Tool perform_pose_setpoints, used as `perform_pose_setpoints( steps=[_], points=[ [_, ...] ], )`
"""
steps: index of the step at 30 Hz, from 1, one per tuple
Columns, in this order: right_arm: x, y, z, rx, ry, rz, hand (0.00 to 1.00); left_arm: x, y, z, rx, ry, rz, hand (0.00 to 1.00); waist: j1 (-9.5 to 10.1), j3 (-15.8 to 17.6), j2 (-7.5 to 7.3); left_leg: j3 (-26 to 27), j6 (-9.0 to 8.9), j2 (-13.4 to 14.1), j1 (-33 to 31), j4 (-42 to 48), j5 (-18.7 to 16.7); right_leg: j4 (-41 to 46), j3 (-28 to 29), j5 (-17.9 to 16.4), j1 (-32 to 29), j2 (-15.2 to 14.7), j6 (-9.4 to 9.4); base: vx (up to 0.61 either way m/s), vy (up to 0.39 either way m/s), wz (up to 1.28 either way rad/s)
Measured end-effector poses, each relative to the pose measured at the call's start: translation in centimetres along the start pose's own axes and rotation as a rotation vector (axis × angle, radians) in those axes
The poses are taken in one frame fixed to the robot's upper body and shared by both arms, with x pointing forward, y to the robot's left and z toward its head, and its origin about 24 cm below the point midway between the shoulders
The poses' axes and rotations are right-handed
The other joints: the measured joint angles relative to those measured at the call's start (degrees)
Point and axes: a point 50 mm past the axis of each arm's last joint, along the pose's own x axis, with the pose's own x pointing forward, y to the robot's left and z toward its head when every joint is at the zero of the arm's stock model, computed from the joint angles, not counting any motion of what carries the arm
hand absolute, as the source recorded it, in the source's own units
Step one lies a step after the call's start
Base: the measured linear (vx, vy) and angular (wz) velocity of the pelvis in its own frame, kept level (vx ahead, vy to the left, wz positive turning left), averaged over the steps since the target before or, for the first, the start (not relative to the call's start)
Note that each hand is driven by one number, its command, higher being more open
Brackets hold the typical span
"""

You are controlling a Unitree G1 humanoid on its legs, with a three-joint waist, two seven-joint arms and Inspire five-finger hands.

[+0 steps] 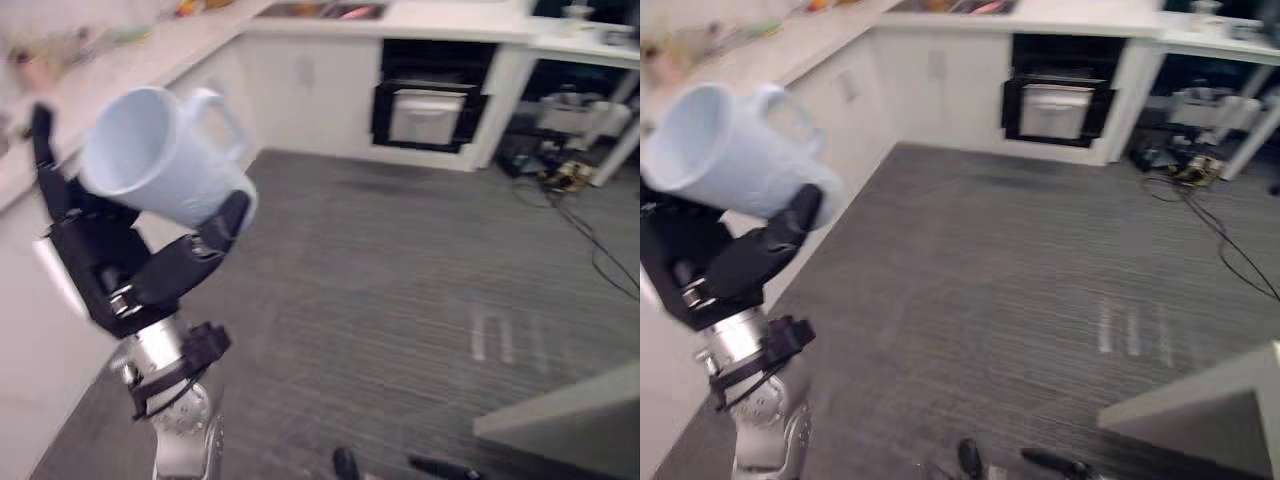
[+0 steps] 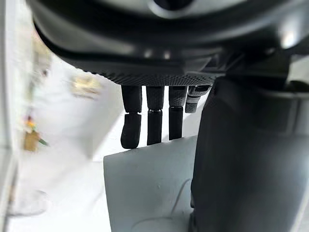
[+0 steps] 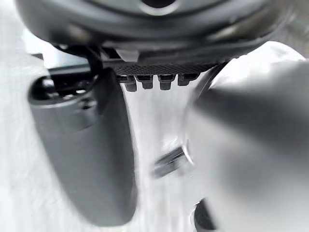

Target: Walk over to the sink, pick up the cup, carry it to the dishwasher, place the cup inside the dishwasher, then close the dishwasher door

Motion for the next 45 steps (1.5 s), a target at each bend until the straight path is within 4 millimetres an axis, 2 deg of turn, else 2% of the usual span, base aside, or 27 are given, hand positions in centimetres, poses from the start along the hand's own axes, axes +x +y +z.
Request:
perform_pose_setpoints(
  steps=[1, 2, 4, 5, 10, 14, 15, 17, 18, 20, 23, 27, 29, 30, 32, 33, 34, 35, 36, 37, 38, 39, 40, 41, 42, 43, 45],
  points=[
    [0.0, 0.0, -0.5, 0.036, 0.018, 0.005, 1.0, -0.9, -0.3, -1.2, 0.01, 0.093, -0.001, 0.0, 0.03, -0.67, 0.35, -1.11, -0.05, -0.68, 3.5, -3.54, 0.71, -2.33, 4.09, -0.45, -0.58, 2.73, 0.84, 0.06, 0.153, 0.62],
    [0.0, 0.2, -1.1, 0.021, 0.022, 0.002, 1.0, -1.8, -0.1, -1.5, 0.022, 0.138, 0.014, 0.0, -0.09, -2.65, 1.09, -1.69, 0.29, -1.43, 5.58, -8.2, 1.87, -1.28, 6.92, -0.38, -4.79, 4.51, 0.77, 0.07, 0.102, 0.42],
    [0.1, 0.3, -1.3, 0.022, 0.028, 0.004, 1.0, -2.0, -0.3, -1.6, 0.03, 0.146, 0.007, 0.0, -0.14, -3.23, 0.7, -2.9, -0.13, -2.08, 7.91, -10.36, 2.47, -1.17, 6.53, -0.28, -6.7, 5.47, 0.59, 0.22, 0.06, 0.27],
    [0.1, 1.1, -4.1, -0.023, 0.081, 0.023, 1.0, -1.6, -1.4, -2.5, -0.016, 0.212, -0.023, 0.0, -0.61, -7.05, -2.84, -0.43, -5.22, 0.85, 12.06, -16.69, 4.83, -20.58, 6.79, 16.51, -0.71, 11.24, -4.13, 0.19, 0.036, 0.17],
    [0.1, 0.9, -4.4, -0.014, 0.079, 0.028, 1.0, -1.5, -1.3, -2.5, -0.016, 0.205, -0.013, 0.0, -0.84, -7.11, -3.06, 0.96, -5.02, 1.05, 11.95, -16.39, 4.6, -20.26, 8.35, 16.61, -2.21, 11.79, -4.18, -0.01, -0.003, -0.14],
    [-0.1, -0.8, -5.2, 0.123, -0.016, 0.065, 1.0, -1.0, -0.7, -3.1, 0.004, 0.194, 0.01, 0.0, -3.73, -7.14, -3.0, 1.63, -4.75, 1.33, 10.37, -14.97, 3.61, -19.54, 9.6, 16.63, -3.95, 12.1, -4.38, -0.02, -0.007, -0.18],
    [-0.3, -1.6, -6.1, 0.151, -0.031, 0.067, 1.0, -1.2, -0.5, -3.6, 0.012, 0.212, 0.015, 0.0, -4.39, -7.19, -2.92, 1.6, -4.79, 1.38, 10.29, -15.05, 3.34, -19.51, 9.67, 16.39, -4.06, 12.17, -4.41, 0.0, 0.0, 0.0],
    [-1.1, -3.6, -9.5, 0.223, -0.058, 0.071, 1.0, -1.6, 0.1, -4.4, 0.016, 0.253, 0.071, 0.0, -5.4, -7.26, -2.81, 1.56, -5.41, 1.74, 9.69, -15.05, 2.22, -16.8, 10.14, 14.32, -5.98, 12.44, -4.31, 0.04, -0.01, -0.1],
    [-1.3, -4.0, -10.2, 0.257, -0.076, 0.072, 1.0, -1.7, 0.3, -4.5, 0.016, 0.26, 0.093, 0.0, -5.92, -7.26, -2.81, 1.6, -5.45, 1.84, 9.67, -15.12, 2.11, -15.69, 10.32, 13.58, -6.65, 12.52, -4.32, 0.09, -0.015, -0.12],
    [-2.4, -5.4, -12.2, 0.223, -0.165, 0.081, 1.0, -2.3, 1.3, -4.5, 0.019, 0.275, 0.164, 0.0, -7.58, -7.35, -2.69, 0.89, -5.11, 2.27, 9.64, -15.3, 1.99, -11.38, 11.08, 10.45, -8.36, 12.88, -4.42, 0.15, -0.029, -0.09],
    [-3.2, -5.3, -13.9, 0.157, -0.188, 0.107, 1.0, -3.4, 1.6, -4.6, 0.034, 0.312, 0.16, 0.0, -8.2, -7.48, -2.98, -2.9, -5.37, 1.61, 10.64, -16.81, 2.09, -5.57, 15.68, 5.64, -9.8, 12.71, -4.16, 0.19, -0.009, 0.31],
    [-3.0, -5.4, -12.4, 0.041, -0.151, 0.15, 1.0, -5.9, 3.1, -4.6, 0.096, 0.396, 0.222, 0.0, -6.81, -8.24, -4.21, -2.93, -6.6, 1.89, 11.52, -10.34, 0.88, -2.9, 15.24, 1.33, -6.76, 11.71, -4.6, 0.2, -0.068, 0.19],
    [-2.9, -6.1, -11.4, -0.024, -0.092, 0.145, 1.0, -6.1, 3.2, -4.0, 0.091, 0.389, 0.245, 0.0, -4.91, -8.2, -4.3, -2.31, -6.64, 4.79, 4.81, 8.03, -2.03, -0.94, 14.28, -0.45, -5.21, 11.75, -4.8, 0.15, -0.109, 0.14],
    [-2.9, -6.1, -11.2, -0.036, -0.08, 0.141, 1.0, -6.0, 3.2, -3.7, 0.086, 0.376, 0.25, 0.0, -4.53, -8.09, -4.13, -1.97, -6.43, 6.01, 2.03, 13.93, -1.86, -0.47, 13.68, -0.93, -4.95, 12.0, -4.97, 0.11, -0.097, 0.27],
    [-3.0, -6.7, -10.3, -0.06, -0.05, 0.117, 1.0, -5.2, 3.1, -2.0, 0.055, 0.286, 0.254, 0.0, -4.48, -7.0, -2.84, -1.22, -6.21, 12.04, -7.64, 35.62, 2.71, -0.22, 10.77, -3.78, -1.67, 13.36, -6.13, 0.11, -0.074, 0.44],
    [-3.0, -6.8, -10.2, -0.059, -0.042, 0.106, 1.0, -5.1, 3.1, -1.9, 0.05, 0.271, 0.248, 0.0, -4.41, -6.57, -2.6, -1.22, -6.04, 13.14, -9.64, 39.0, 1.9, -0.35, 10.22, -4.25, -0.61, 13.42, -6.37, 0.11, -0.006, 0.55],
    [-2.8, -6.8, -9.9, -0.052, -0.027, 0.09, 1.0, -4.9, 3.2, -1.7, 0.05, 0.255, 0.229, 0.0, -4.33, -5.93, -2.65, -0.65, -6.06, 13.49, -12.94, 39.67, -2.4, -0.94, 9.17, -5.15, 1.26, 12.91, -6.61, 0.09, 0.022, 0.44],
    [-2.7, -6.7, -9.6, -0.051, -0.022, 0.085, 1.0, -4.9, 3.3, -1.7, 0.055, 0.248, 0.223, 0.0, -4.27, -5.52, -2.86, -0.27, -6.08, 12.98, -13.96, 36.98, -3.47, -1.26, 8.74, -5.85, 2.27, 12.17, -6.88, 0.14, 0.058, 0.44],
    [-2.3, -6.8, -8.6, -0.056, -0.014, 0.075, 1.0, -4.7, 3.7, -1.6, 0.068, 0.24, 0.22, 0.0, -3.75, -4.86, -3.06, 0.71, -6.06, 11.13, -16.17, 25.64, -3.77, -1.73, 8.3, -6.68, 3.76, 10.38, -6.03, 0.16, 0.115, 0.2],
    [-2.1, -6.9, -8.1, -0.056, -0.018, 0.071, 1.0, -4.7, 3.8, -1.6, 0.073, 0.237, 0.219, 0.0, -3.39, -4.6, -2.8, 0.25, -6.9, 10.17, -17.19, 20.23, -2.84, -1.82, 8.31, -7.12, 4.14, 9.69, -5.53, 0.17, 0.146, 0.1],
    [-2.0, -7.2, -7.5, -0.065, -0.018, 0.06, 1.0, -4.6, 4.0, -1.6, 0.079, 0.234, 0.223, 0.0, -2.86, -4.05, -2.22, -1.87, -7.82, 8.83, -18.22, 11.52, 0.05, -2.03, 8.51, -7.72, 5.07, 8.89, -4.9, 0.19, 0.208, -0.21],
    [-1.8, -7.4, -6.7, -0.065, -0.02, 0.049, 1.0, -4.6, 4.2, -1.6, 0.086, 0.232, 0.24, 0.0, -1.5, -3.23, -0.97, -6.45, -9.33, 8.35, -18.84, 3.41, 5.5, -2.7, 10.11, -8.73, 6.52, 8.62, -3.45, 0.25, 0.277, -0.37],
    [-1.5, -7.1, -6.4, -0.059, -0.018, 0.044, 1.0, -4.7, 4.5, -1.7, 0.098, 0.235, 0.252, 0.0, -0.74, -3.16, -0.98, -7.8, -10.5, 7.62, -18.65, 3.53, 9.08, -3.07, 11.99, -9.81, 8.03, 8.2, -2.54, 0.29, 0.301, -0.45],
    [-1.3, -6.7, -6.2, -0.054, -0.016, 0.045, 1.0, -4.8, 4.7, -1.8, 0.107, 0.24, 0.257, 0.0, -0.26, -3.34, -1.37, -8.51, -9.89, 6.18, -18.75, 6.06, 10.74, -3.03, 13.73, -11.21, 8.93, 7.13, -2.4, 0.45, 0.413, -0.58],
    [-1.0, -5.9, -5.7, -0.036, -0.022, 0.056, 1.0, -4.9, 5.0, -1.9, 0.119, 0.247, 0.266, 0.0, 0.8, -4.25, -1.87, -7.67, -6.86, 4.5, -19.64, 10.63, 8.29, -2.89, 15.29, -12.76, 9.43, 5.08, -2.7, 0.43, 0.322, -0.52],
    [-0.7, -4.9, -5.6, -0.019, -0.026, 0.068, 1.0, -5.0, 5.2, -2.2, 0.118, 0.257, 0.267, 0.0, 0.8, -4.87, -2.8, -6.41, -6.25, 3.64, -20.1, 12.78, 5.68, -1.07, 16.47, -12.58, 9.26, 3.71, -2.66, 0.55, 0.364, -0.35],
    [-0.3, -3.0, -5.2, 0.028, -0.04, 0.099, 1.0, -4.6, 4.8, -2.8, 0.083, 0.286, 0.24, 0.0, -0.28, -5.07, -2.96, -5.79, -4.38, 2.11, -19.74, 16.45, 2.37, 6.04, 18.01, -9.79, 7.17, 1.89, 0.82, 0.49, 0.275, 0.05]
  ],
)
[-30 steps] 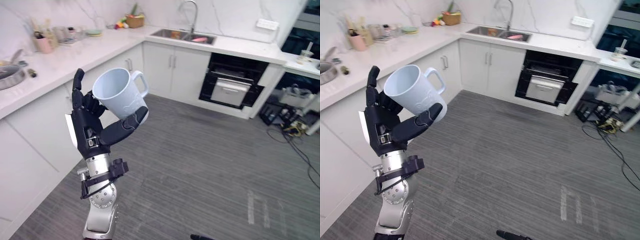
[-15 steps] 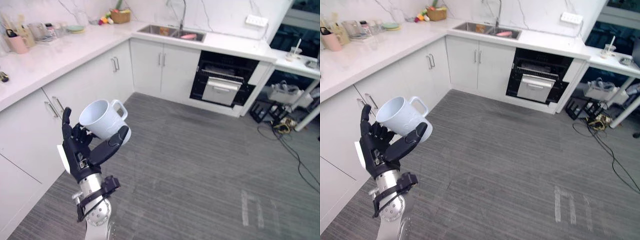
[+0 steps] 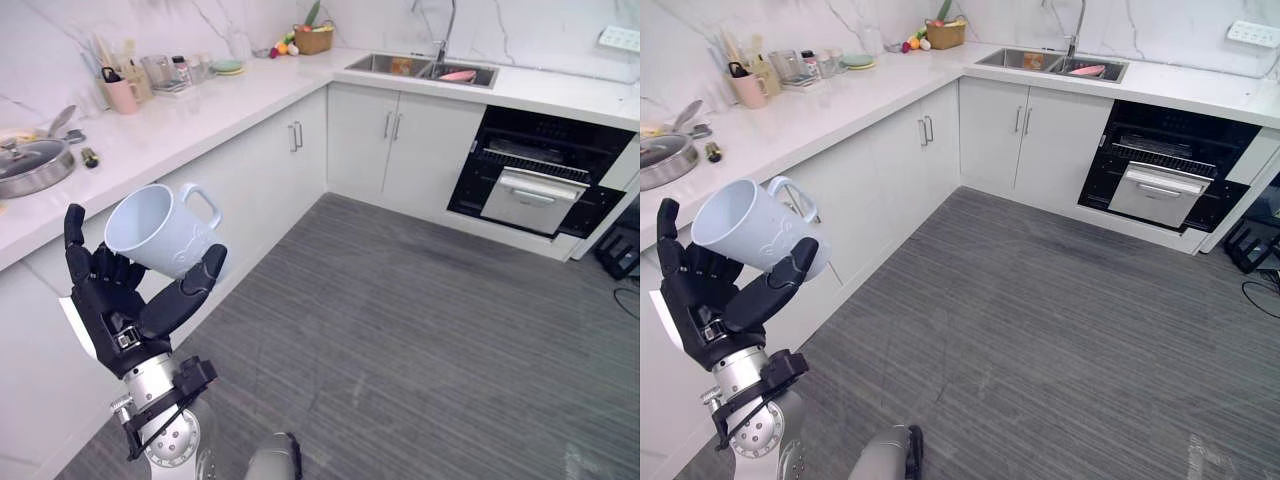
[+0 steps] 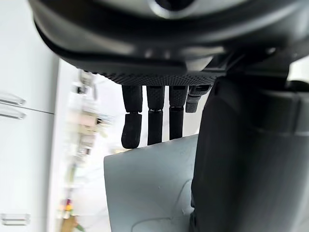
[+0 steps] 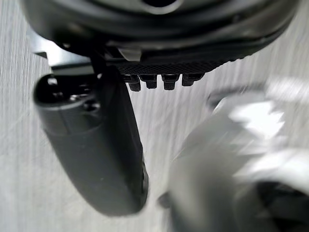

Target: Walk over to the sink, pick up the cup, carry it to the dishwasher, place the cup inside the dishwasher, then close the dishwasher door

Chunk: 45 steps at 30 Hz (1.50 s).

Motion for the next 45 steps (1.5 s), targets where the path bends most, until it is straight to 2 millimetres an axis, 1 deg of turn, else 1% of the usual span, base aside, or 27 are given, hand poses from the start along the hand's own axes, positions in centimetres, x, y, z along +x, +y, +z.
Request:
perform_pose_setpoints(
  steps=[3, 4, 5, 8, 10, 12, 13, 15, 17, 18, 20, 23, 24, 26, 28, 30, 31, 32, 34, 36, 37, 39, 41, 42, 43, 44, 45],
  points=[
    [0.2, 0.7, -0.5, 0.136, -0.009, -0.021, 1.0, 0.5, -2.3, 0.1, -0.05, 0.009, -0.155, 0.0, 0.44, -1.15, -0.86, 2.19, 2.4, -2.6, 5.57, 0.1, -5.18, 12.01, -0.83, 8.37, -2.47, -4.01, 1.44, 0.47, 0.254, -0.13],
    [0.2, 0.6, -0.3, 0.149, -0.025, -0.042, 1.0, 0.6, -3.3, 0.4, -0.063, 0.0, -0.217, 0.0, 0.34, -1.3, -1.17, 3.24, 2.73, -3.74, 9.55, -3.76, -6.4, 18.19, -1.62, 15.97, -5.55, -5.95, 0.41, 0.53, 0.254, -0.35],
    [0.2, 0.6, -0.1, 0.141, -0.05, -0.072, 1.0, 0.5, -4.3, 0.4, -0.067, 0.002, -0.271, 0.0, -0.22, -1.21, -0.65, 3.52, 2.91, -4.09, 14.69, -9.46, -5.89, 25.62, -0.48, 18.6, -9.64, -5.6, -0.3, 0.44, 0.203, -0.37],
    [0.1, 1.5, 0.9, 0.142, -0.139, -0.145, 1.0, 0.4, -6.1, 0.6, -0.062, -0.022, -0.374, 0.0, -3.35, -1.84, 0.23, 3.27, 3.23, -3.58, 26.91, -25.55, -1.78, 33.41, -3.4, 8.82, -22.34, 2.78, -3.67, 0.45, 0.177, -0.21],
    [-0.3, 1.5, 1.2, 0.16, -0.189, -0.201, 1.0, 0.6, -7.8, 0.8, -0.094, -0.044, -0.437, 0.0, -4.76, -1.67, 0.4, 2.92, 2.8, -3.29, 31.2, -30.53, -1.09, 27.15, -8.2, 5.87, -30.11, 6.01, -5.98, 0.47, 0.049, 0.09],
    [-0.9, 1.5, 1.6, 0.174, -0.246, -0.246, 1.0, 0.4, -8.7, 0.7, -0.114, -0.034, -0.479, 0.0, -6.29, -1.05, 1.38, 2.78, 1.88, -2.62, 35.32, -32.04, -2.3, 13.72, -12.19, 7.46, -34.64, 7.72, -6.67, 0.53, 0.004, 0.17],
    [-1.4, 1.6, 2.1, 0.187, -0.288, -0.261, 1.0, 0.2, -8.9, 0.6, -0.127, -0.024, -0.501, 0.0, -6.97, -0.5, 2.24, 3.16, 0.59, -1.35, 38.15, -31.98, -4.16, 2.47, -13.09, 12.03, -35.58, 9.44, -6.28, 0.46, -0.025, 0.14],
    [-1.8, 2.2, 2.3, 0.183, -0.328, -0.266, 1.0, -0.3, -9.0, 0.5, -0.144, -0.006, -0.511, 0.0, -7.12, -0.36, 2.39, 4.17, -2.03, -0.85, 42.82, -31.56, -7.09, -5.63, -13.88, 18.81, -36.4, 10.17, -6.71, 0.69, -0.066, 0.16],
    [-2.3, 2.8, 3.1, 0.15, -0.375, -0.248, 1.0, -1.0, -8.7, 0.4, -0.148, -0.001, -0.487, 0.0, -7.52, -1.01, 1.79, 4.63, -4.05, -0.38, 48.08, -30.54, -10.83, -1.55, -14.51, 25.72, -36.25, 9.75, -12.78, 0.71, -0.12, 0.01],
    [-2.5, 3.6, 4.5, 0.142, -0.427, -0.225, 1.0, -1.4, -8.7, 0.3, -0.16, 0.014, -0.467, 0.0, -7.01, -1.97, 4.12, 5.96, -4.2, 2.11, 49.06, -27.4, -11.19, 4.74, -15.3, 22.72, -37.37, 11.37, -13.93, 0.73, -0.179, -0.15],
    [-3.1, 4.7, 6.2, 0.152, -0.501, -0.187, 1.0, -1.4, -8.9, 0.6, -0.175, -0.001, -0.47, 0.0, -7.31, -2.45, 4.95, 6.69, -3.91, 4.73, 46.53, -19.6, -9.92, 8.29, -16.06, 18.23, -37.5, 12.66, -14.24, 0.75, -0.271, -0.17],
    [-4.9, 5.7, 8.8, 0.151, -0.667, -0.158, 1.0, -1.4, -9.2, 0.7, -0.201, -0.003, -0.457, 0.0, -6.93, -2.19, 5.38, 2.28, -8.79, 9.75, 37.14, 8.17, 5.47, 9.29, -14.01, 11.42, -31.47, 16.83, -14.78, 0.67, -0.231, -0.34],
    [-5.3, 5.8, 9.3, 0.153, -0.71, -0.159, 1.0, -1.6, -9.4, 0.7, -0.215, 0.002, -0.457, 0.0, -6.79, -2.07, 5.63, 0.11, -9.12, 11.11, 31.54, 19.65, 8.34, 7.34, -13.42, 10.41, -27.9, 18.44, -15.17, 0.69, -0.199, -0.43],
    [-6.3, 5.3, 9.8, 0.145, -0.824, -0.241, 1.0, -1.7, -9.6, 0.7, -0.226, 0.004, -0.462, 0.0, -5.52, -1.59, 5.26, 0.22, -5.3, 12.75, 19.87, 32.8, 5.52, 0.6, -10.4, 9.44, -18.39, 20.96, -15.31, 0.53, -0.125, -0.55],
    [-6.9, 4.7, 10.2, 0.183, -0.89, -0.265, 1.0, -1.5, -9.3, 1.0, -0.23, -0.021, -0.455, 0.0, -4.24, -1.93, 5.17, 3.68, -1.72, 13.16, 12.67, 28.08, 0.73, -3.84, -6.93, 9.37, -13.53, 21.45, -15.05, 0.49, -0.055, -0.86],
    [-7.6, 4.4, 11.0, 0.184, -0.953, -0.265, 1.0, -1.2, -9.0, 1.5, -0.238, -0.055, -0.442, 0.0, -3.75, -1.99, 5.26, 6.35, -0.97, 13.29, 9.64, 16.55, -2.3, -5.97, -3.17, 9.2, -10.24, 21.57, -14.72, 0.53, 0.016, -1.09],
    [-8.8, 4.7, 12.3, 0.174, -1.029, -0.245, 1.0, -1.1, -8.6, 1.9, -0.245, -0.067, -0.433, 0.0, -3.2, -2.0, 5.22, 6.27, -1.22, 12.06, 9.72, 2.71, -2.97, -6.17, 0.92, 8.64, -8.12, 21.59, -13.72, 0.57, 0.13, -1.5],
    [-10.4, 5.4, 14.0, 0.17, -1.125, -0.206, 1.0, -1.3, -8.2, 2.0, -0.247, -0.067, -0.417, 0.0, -2.91, -2.04, 5.27, 2.7, -1.56, 10.16, 10.53, -9.68, -2.53, -5.45, 5.47, 7.62, -7.31, 21.54, -12.04, 0.58, 0.182, -1.72],
    [-13.5, 6.4, 16.4, 0.174, -1.305, -0.142, 1.0, -1.9, -7.3, 1.7, -0.218, -0.039, -0.404, 0.0, -2.57, -1.93, 4.74, -5.35, -2.02, 7.18, 11.01, -18.38, 1.34, -2.6, 12.04, 5.03, -6.37, 20.53, -8.76, 0.57, 0.308, -1.85],
    [-17.0, 7.1, 17.9, 0.187, -1.491, -0.09, 1.0, -2.8, -6.4, 1.1, -0.186, 0.01, -0.396, 0.0, -2.44, -2.35, 4.3, -6.73, -2.06, 5.35, 11.77, -18.51, 6.88, 0.48, 16.61, 1.71, -5.03, 18.55, -5.14, 0.7, 0.455, -1.62],
    [-18.9, 7.4, 18.1, 0.209, -1.59, -0.064, 1.0, -3.1, -6.1, 0.9, -0.169, 0.027, -0.405, 0.0, -2.8, -3.5, 3.09, -4.85, -4.46, 4.27, 12.65, -15.38, 7.13, 2.44, 17.78, -0.37, -4.26, 16.28, -3.66, 0.72, 0.446, -0.79],
    [-20.9, 7.0, 18.0, 0.252, -1.682, -0.067, 1.0, -2.7, -6.4, 1.1, -0.16, 0.006, -0.475, 0.0, -4.43, -4.01, -0.32, -2.16, -2.63, 2.52, 13.22, -8.78, 2.82, 7.99, 15.69, 0.52, -4.56, 13.48, -2.68, 0.52, 0.303, -0.4],
    [-20.7, 7.1, 17.6, 0.265, -1.668, -0.064, 1.0, -2.5, -6.6, 1.2, -0.152, -0.008, -0.52, 0.0, -4.01, -3.95, -3.36, -0.08, -2.03, 2.12, 16.63, -7.86, 1.77, 17.03, 10.82, 5.48, -7.21, 12.22, -4.16, 0.4, 0.238, -0.61],
    [-20.6, 7.3, 17.4, 0.252, -1.662, -0.049, 1.0, -2.3, -6.6, 1.2, -0.146, -0.015, -0.526, 0.0, -3.38, -3.98, -3.76, 2.24, -1.65, 2.03, 23.2, -13.29, 0.43, 27.93, 4.6, 15.11, -12.66, 9.68, -6.44, 0.49, 0.254, -0.89],
    [-20.4, 7.5, 17.5, 0.228, -1.675, -0.029, 1.0, -2.1, -6.8, 1.4, -0.136, -0.035, -0.529, 0.0, -4.26, -3.88, -3.48, 3.72, -1.65, 2.38, 30.05, -20.82, 0.09, 35.78, -0.08, 20.98, -16.55, 7.16, -9.58, 0.39, 0.179, -0.73],
    [-20.3, 7.6, 17.6, 0.209, -1.682, -0.021, 1.0, -1.9, -6.9, 1.5, -0.127, -0.053, -0.529, 0.0, -4.82, -3.85, -3.39, 4.15, -1.55, 2.4, 32.29, -23.61, 0.01, 38.61, -1.93, 17.13, -18.73, 6.37, -9.76, 0.41, 0.119, -0.5],
    [-20.4, 8.0, 17.9, 0.158, -1.694, 0.007, 1.0, -1.2, -7.1, 1.6, -0.11, -0.089, -0.517, 0.0, -6.04, -3.62, -2.73, 5.14, -1.53, 3.38, 34.69, -26.01, -0.04, 38.4, -6.18, 10.0, -24.7, 6.73, -9.54, 0.3, 0.079, -0.4]
  ],
)
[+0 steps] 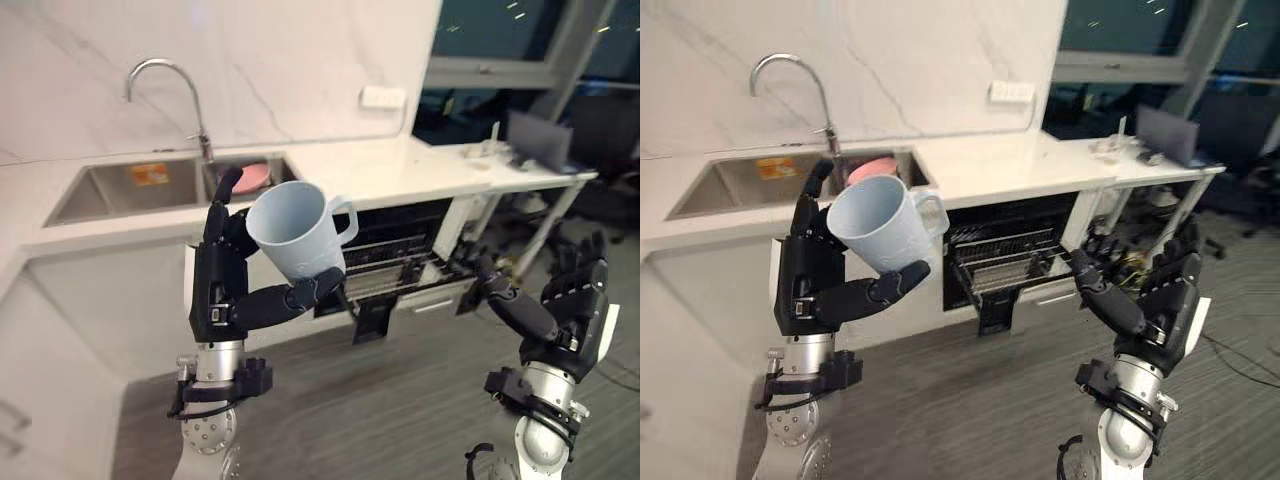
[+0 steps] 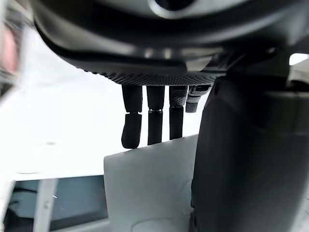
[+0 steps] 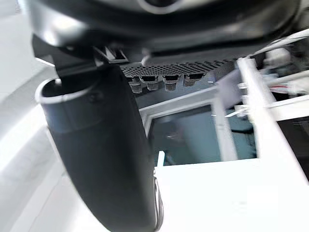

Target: Walk over to the sink, pick up the cup, carry it to the dishwasher, place the cup inside the dishwasher, then close the dishwasher door

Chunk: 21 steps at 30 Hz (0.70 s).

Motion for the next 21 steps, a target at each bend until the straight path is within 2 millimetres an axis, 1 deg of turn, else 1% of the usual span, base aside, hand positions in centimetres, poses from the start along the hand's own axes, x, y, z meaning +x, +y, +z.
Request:
perform_pose_setpoints(
  steps=[1, 2, 3, 4, 5, 6, 7, 9, 10, 11, 12, 13, 14, 15, 16, 17, 18, 19, 20, 21],
  points=[
    [0.1, 0.1, 0.1, -0.008, -0.006, 0.028, 1.0, 0.3, 0.2, -0.1, 0.009, -0.008, 0.007, 0.0, -0.33, 0.19, 0.43, 0.78, 0.06, 0.69, 0.54, -0.25, -0.12, -4.73, -2.1, -1.77, -2.9, 1.0, 0.62, 0.29, 0.07, -0.39],
    [0.2, 0.2, 0.1, -0.011, -0.008, 0.049, 1.0, 0.5, 0.4, -0.1, 0.016, -0.011, 0.011, 0.0, -0.69, 0.23, 0.5, 1.33, 0.14, 0.81, 0.78, -0.25, -0.38, -10.13, -4.29, -1.73, -4.02, 1.72, 0.8, 0.26, 0.039, -0.36],
    [0.5, 0.3, 0.4, -0.02, -0.022, 0.092, 1.0, 0.7, 0.7, 0.0, 0.027, -0.017, 0.022, 0.0, -1.26, 0.19, 0.38, 2.04, -0.51, 0.43, 1.7, -0.17, -2.08, -24.16, -8.81, 1.62, -4.46, 2.61, 0.84, 0.37, 0.028, -0.51],
    [1.0, 0.5, 0.9, -0.038, -0.048, 0.15, 1.0, 0.9, 1.0, -0.1, 0.035, -0.018, 0.028, 0.0, -1.24, 0.0, -0.42, 2.74, -2.09, -1.21, 3.52, 0.41, -5.48, -34.89, -13.93, 6.31, -3.44, 2.91, -5.93, 0.4, 0.025, -0.65],
    [1.3, 0.4, 1.0, -0.059, -0.056, 0.181, 1.0, 0.7, 0.9, -0.5, 0.028, 0.0, 0.043, 0.0, -0.98, 0.37, 1.83, 3.2, -2.38, -0.15, 3.97, 1.13, -6.97, -35.93, -14.69, 5.86, -2.28, 3.73, -6.24, 0.46, 0.077, -0.72],
    [1.6, 0.3, 0.8, -0.085, -0.04, 0.229, 1.0, 0.6, 0.9, -1.4, 0.033, 0.053, 0.048, 0.0, -1.13, 0.51, 4.18, 2.81, -1.68, 0.55, 3.52, 2.26, -7.88, -37.57, -13.67, 6.48, -1.58, 5.39, -6.22, 0.38, 0.108, -0.68],
    [1.9, 0.3, 0.7, -0.096, -0.025, 0.264, 1.0, 0.6, 0.7, -2.0, 0.041, 0.084, 0.036, 0.0, -1.31, 1.15, 5.04, 2.02, -1.53, -0.08, 4.05, 0.54, -7.78, -37.64, -12.54, 6.49, -1.86, 6.04, -6.2, 0.31, 0.112, -0.58],
    [2.2, 0.2, 0.5, -0.097, -0.01, 0.278, 1.0, 0.8, 0.2, -2.8, 0.052, 0.113, 0.014, 0.0, -1.26, 2.15, 5.29, 1.91, -0.76, -0.28, 5.39, -1.33, -7.4, -36.5, -11.66, 6.38, -2.28, 6.9, -6.26, 0.11, 0.059, -0.47],
    [2.3, 0.3, 0.5, -0.086, -0.007, 0.286, 1.0, 0.7, 0.1, -3.1, 0.062, 0.126, 0.009, 0.0, -1.35, 2.31, 5.27, 1.89, -0.77, -0.3, 6.04, -1.78, -7.28, -35.73, -11.55, 5.7, -2.43, 7.0, -6.22, 0.07, 0.03, -0.41],
    [2.4, 0.4, 0.6, -0.067, -0.008, 0.294, 1.0, 0.5, 0.1, -3.4, 0.081, 0.142, 0.001, 0.0, -1.36, 2.32, 4.78, 2.06, -0.81, -0.64, 6.26, -0.25, -7.34, -35.18, -10.87, 3.91, -2.31, 6.51, -5.21, 0.03, 0.002, -0.27],
    [2.4, 0.4, 0.6, -0.062, -0.007, 0.297, 1.0, 0.3, 0.1, -3.6, 0.085, 0.153, 0.001, 0.0, -1.38, 2.47, 4.51, 2.15, -0.74, -0.75, 5.67, 2.21, -7.42, -34.87, -10.64, 3.32, -2.02, 6.16, -4.82, 0.02, -0.013, -0.16],
    [2.4, 0.4, 0.6, -0.05, 0.001, 0.303, 1.0, 0.0, 0.1, -3.7, 0.097, 0.168, -0.002, 0.0, -1.48, 2.55, 4.27, 2.4, -0.7, -0.45, 3.32, 8.78, -7.41, -35.6, -10.44, 2.52, -0.81, 5.75, -4.19, 0.0, 0.0, 0.0],
    [2.5, 0.2, 0.7, -0.017, 0.008, 0.311, 1.0, -0.3, -0.4, -3.8, 0.081, 0.18, -0.005, 0.0, -1.29, 2.96, 5.44, 2.4, 1.22, 2.52, -3.54, 24.57, -4.97, -40.59, -11.27, 2.56, 2.54, 7.21, -2.99, 0.02, -0.035, 0.05],
    [2.6, 0.2, 0.8, -0.007, 0.009, 0.318, 1.0, -0.5, -0.6, -3.9, 0.07, 0.185, -0.001, 0.0, -1.03, 2.83, 7.58, 1.96, 1.97, 5.54, -6.78, 30.84, -2.18, -43.47, -11.82, 2.51, 5.21, 9.12, -2.73, 0.17, -0.018, 0.0],
    [2.8, 0.4, 1.3, 0.004, -0.01, 0.341, 1.0, -0.5, -0.9, -3.7, 0.063, 0.171, 0.006, 0.0, -0.45, 3.55, 8.75, 2.51, 1.79, 9.09, -11.82, 41.17, 2.71, -40.64, -12.39, -0.07, 6.13, 9.24, -2.81, 0.28, 0.037, -0.14],
    [3.0, 0.7, 1.8, 0.029, -0.034, 0.39, 1.0, -0.9, -0.9, -3.6, 0.068, 0.165, 0.004, 0.0, 0.43, 4.24, 7.79, 1.99, 0.56, 9.96, -16.29, 46.52, -0.55, -41.7, -11.59, 0.93, 8.48, 7.98, -3.0, 0.27, 0.065, -0.19],
    [3.1, 0.8, 1.8, 0.035, -0.035, 0.407, 1.0, -1.2, -0.9, -3.7, 0.072, 0.179, 0.005, 0.0, 0.59, 4.22, 7.93, 1.88, 0.87, 10.03, -17.4, 44.85, -2.11, -42.24, -11.39, 0.93, 9.2, 8.02, -3.04, 0.21, 0.068, -0.29],
    [3.2, 1.2, 2.0, 0.059, -0.041, 0.435, 1.0, -1.8, -0.7, -3.9, 0.084, 0.197, 0.007, 0.0, 1.25, 4.13, 7.65, 2.59, 1.64, 9.56, -18.89, 38.0, -4.68, -43.13, -10.16, 0.94, 9.72, 7.48, -3.02, 0.19, 0.044, -0.47],
    [3.4, 1.5, 2.2, 0.08, -0.055, 0.459, 1.0, -2.1, -0.6, -4.0, 0.091, 0.212, 0.015, 0.0, 2.01, 4.14, 7.38, 2.2, 1.49, 8.34, -19.45, 28.14, -5.73, -43.88, -8.41, 1.24, 9.81, 6.63, -2.52, 0.21, 0.039, -0.55],
    [3.6, 1.6, 2.3, 0.095, -0.059, 0.472, 1.0, -2.3, -0.5, -4.1, 0.097, 0.219, 0.023, 0.0, 2.01, 4.07, 7.22, 1.37, 1.13, 7.49, -19.49, 22.61, -5.44, -44.24, -7.59, 1.38, 10.07, 6.18, -2.1, 0.23, 0.06, -0.64]
  ],
)
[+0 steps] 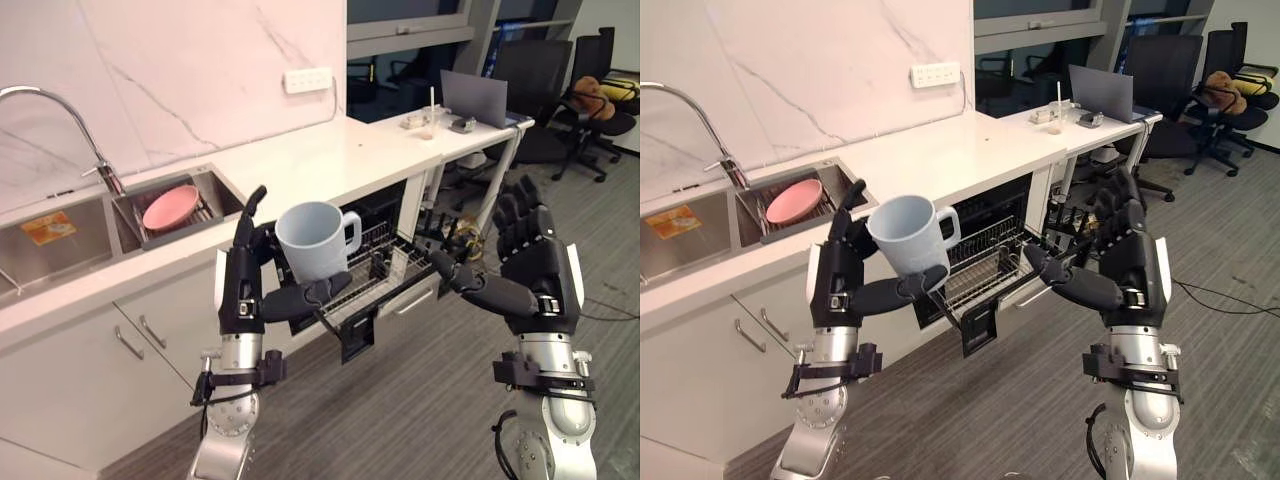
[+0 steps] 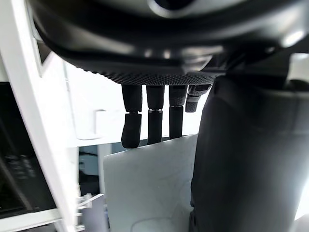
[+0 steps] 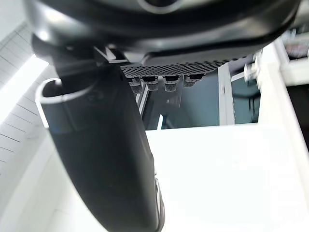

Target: Walk over to the sink, pick up the cup, carry it to the dishwasher, place the cup inside the dishwasher, then close the dishwasher door

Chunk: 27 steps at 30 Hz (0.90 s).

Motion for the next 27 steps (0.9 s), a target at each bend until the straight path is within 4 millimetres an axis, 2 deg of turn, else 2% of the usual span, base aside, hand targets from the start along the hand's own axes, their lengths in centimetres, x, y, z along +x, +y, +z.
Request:
perform_pose_setpoints(
  steps=[1, 2, 3, 4, 5, 6, 7, 9, 11, 13, 16, 19, 22, 25, 27],
  points=[
    [0.8, 0.2, 0.2, 0.019, -0.018, 0.026, 1.0, -0.1, 0.0, -0.3, 0.011, 0.014, 0.017, 0.0, -0.07, -0.07, -0.04, -3.65, -1.55, -1.92, 0.46, -10.62, 1.37, -0.25, 1.78, 0.83, -0.07, -1.05, 1.45, 0.2, 0.072, -0.5],
    [1.2, 0.3, 0.4, 0.024, -0.029, 0.04, 1.0, -0.2, 0.0, -0.5, 0.012, 0.023, 0.026, 0.0, -0.14, -0.09, 0.02, -5.73, -2.34, -2.7, 0.77, -15.06, 2.16, -0.38, 2.9, 1.1, -0.07, -1.42, 1.77, 0.27, 0.136, -0.85],
    [2.2, 0.5, 0.5, 0.042, -0.042, 0.077, 1.0, -0.4, 0.1, -0.9, 0.024, 0.038, 0.045, 0.0, -0.02, -0.31, 0.35, -8.38, -4.02, -3.33, 1.89, -21.99, 4.57, -1.16, 5.53, 1.75, 0.3, -1.65, 2.82, 0.29, 0.192, -1.14],
    [2.9, 0.9, 0.5, 0.054, -0.046, 0.121, 1.0, -0.5, 0.2, -1.1, 0.047, 0.045, 0.06, 0.0, 0.18, -0.85, 1.17, -8.56, -5.01, -3.03, 2.98, -26.42, 7.8, -2.1, 8.32, 2.26, 0.6, -1.62, 3.88, 0.31, 0.22, -1.23],
    [3.1, 1.1, 0.6, 0.062, -0.05, 0.143, 1.0, -0.5, 0.2, -1.2, 0.057, 0.047, 0.066, 0.0, 0.17, -1.06, 1.49, -8.12, -5.16, -2.87, 3.38, -27.88, 9.8, -2.6, 9.52, 2.34, 0.73, -1.54, 4.46, 0.4, 0.365, -1.16],
    [3.2, 1.2, 0.8, 0.07, -0.052, 0.178, 1.0, -0.5, 0.1, -1.3, 0.073, 0.048, 0.067, 0.0, -0.02, -1.99, 2.7, -7.55, -5.62, -2.54, 4.1, -28.71, 15.91, -3.54, 11.27, 2.3, 1.17, -1.33, 5.84, 0.39, 0.441, -0.87],
    [2.9, 1.3, 0.5, 0.104, -0.041, 0.173, 1.0, -0.4, 0.3, -1.5, 0.085, 0.052, 0.059, 0.0, -0.37, -3.08, 2.34, -6.42, -5.41, -3.6, 4.98, -28.74, 18.94, -4.48, 12.7, 2.19, 2.0, -2.64, 7.56, 0.32, 0.384, -0.69],
    [2.3, 1.3, 0.0, 0.147, -0.025, 0.15, 1.0, -0.1, 0.5, -1.6, 0.102, 0.051, 0.05, 0.0, -0.74, -4.85, 0.18, -5.11, -4.19, -6.08, 5.7, -30.42, 18.78, -6.57, 11.68, 2.98, 2.11, -5.25, 9.24, 0.18, 0.264, -0.23],
    [1.9, 1.8, -0.2, 0.201, -0.022, 0.139, 1.0, 1.0, 0.4, -1.4, 0.117, 0.03, 0.033, 0.0, -1.11, -5.67, -2.02, -5.04, -2.7, -9.49, 6.03, -31.93, 18.62, -10.26, 8.92, 5.11, 3.7, -8.68, 12.86, 0.18, 0.32, 0.13],
    [1.9, 2.3, -0.4, 0.221, -0.017, 0.155, 1.0, 1.3, 0.3, -1.3, 0.114, 0.018, 0.032, 0.0, -0.79, -5.79, -2.26, -5.13, -1.68, -10.82, 7.12, -32.92, 18.49, -10.54, 6.97, 5.63, 4.52, -9.74, 13.65, 0.08, 0.159, 0.14],
    [1.8, 3.2, -0.7, 0.247, 0.006, 0.193, 1.0, 1.8, 0.1, -1.1, 0.109, 0.0, 0.028, 0.0, -0.05, -5.86, -2.14, -5.27, -0.34, -12.47, 8.09, -33.66, 17.99, -7.33, 3.73, 5.71, 3.77, -11.61, 13.74, 0.02, 0.106, 0.06],
    [1.8, 4.2, -1.2, 0.277, 0.034, 0.232, 1.0, 1.8, -0.1, -1.0, 0.134, -0.006, 0.02, 0.0, -0.06, -5.77, -2.31, -4.04, 0.32, -12.04, 8.36, -34.26, 17.58, -1.36, 2.99, 6.83, -0.62, -11.9, 13.38, -0.03, 0.093, -0.24],
    [1.7, 5.2, -1.5, 0.297, 0.05, 0.284, 1.0, 1.9, 0.0, -1.1, 0.207, -0.017, 0.015, 0.0, -0.04, -5.63, -2.49, -1.41, 1.21, -11.84, 8.21, -34.53, 17.86, -5.66, 3.36, 10.2, -0.45, -11.35, 13.4, -0.02, 0.083, -0.45],
    [1.6, 5.1, -2.1, 0.295, 0.078, 0.294, 1.0, 2.2, -0.2, -0.8, 0.253, -0.046, 0.021, 0.0, -0.19, -4.59, -3.42, -0.13, 1.7, -12.31, 9.17, -34.46, 18.0, -10.23, 3.55, 12.12, 2.29, -11.41, 13.34, -0.04, 0.061, -0.21],
    [1.6, 5.0, -2.2, 0.284, 0.084, 0.304, 1.0, 2.3, -0.3, -0.7, 0.262, -0.058, 0.018, 0.0, -0.15, -4.53, -3.48, -0.38, 1.71, -12.4, 9.34, -34.83, 17.92, -12.15, 3.34, 12.87, 3.53, -11.25, 13.23, -0.08, 0.029, 0.05]
  ],
)
